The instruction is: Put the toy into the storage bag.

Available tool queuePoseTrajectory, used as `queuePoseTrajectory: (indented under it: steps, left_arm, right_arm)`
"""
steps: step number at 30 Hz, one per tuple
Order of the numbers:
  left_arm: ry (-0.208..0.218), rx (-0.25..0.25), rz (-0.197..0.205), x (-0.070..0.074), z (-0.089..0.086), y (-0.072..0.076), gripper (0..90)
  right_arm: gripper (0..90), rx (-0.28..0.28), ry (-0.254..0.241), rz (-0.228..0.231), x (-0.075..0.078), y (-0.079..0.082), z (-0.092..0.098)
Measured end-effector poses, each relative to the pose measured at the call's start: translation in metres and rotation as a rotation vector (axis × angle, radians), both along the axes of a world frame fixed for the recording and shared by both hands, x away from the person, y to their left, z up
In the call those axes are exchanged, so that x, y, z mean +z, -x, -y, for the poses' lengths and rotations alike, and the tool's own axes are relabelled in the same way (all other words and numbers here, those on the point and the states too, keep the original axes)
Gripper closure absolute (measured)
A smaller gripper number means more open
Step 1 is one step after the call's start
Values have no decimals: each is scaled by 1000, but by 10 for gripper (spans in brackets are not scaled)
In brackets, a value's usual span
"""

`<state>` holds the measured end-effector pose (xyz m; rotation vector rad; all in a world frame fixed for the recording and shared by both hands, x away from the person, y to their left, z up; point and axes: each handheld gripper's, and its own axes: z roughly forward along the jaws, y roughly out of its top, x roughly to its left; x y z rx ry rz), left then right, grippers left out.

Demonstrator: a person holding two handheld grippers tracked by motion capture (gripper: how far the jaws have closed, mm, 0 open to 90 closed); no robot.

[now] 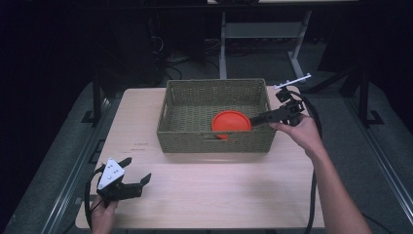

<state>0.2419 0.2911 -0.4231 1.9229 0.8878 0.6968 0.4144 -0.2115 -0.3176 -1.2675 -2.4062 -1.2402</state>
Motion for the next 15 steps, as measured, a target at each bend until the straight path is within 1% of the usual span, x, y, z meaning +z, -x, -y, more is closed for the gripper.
queuePoseTrajectory:
  steps: [11,12,15]
  left_arm:
    - [2,-2,0,0,0,0,129]
    - [2,-1,1,0,0,0,129]
    - [5,0,3,0,0,0,129]
  right_arm:
    - [298,7,-10,7,-4,11,6]
    - [298,2,-12,1,-4,12,6]
    - [297,4,-8,3,-6,14,8]
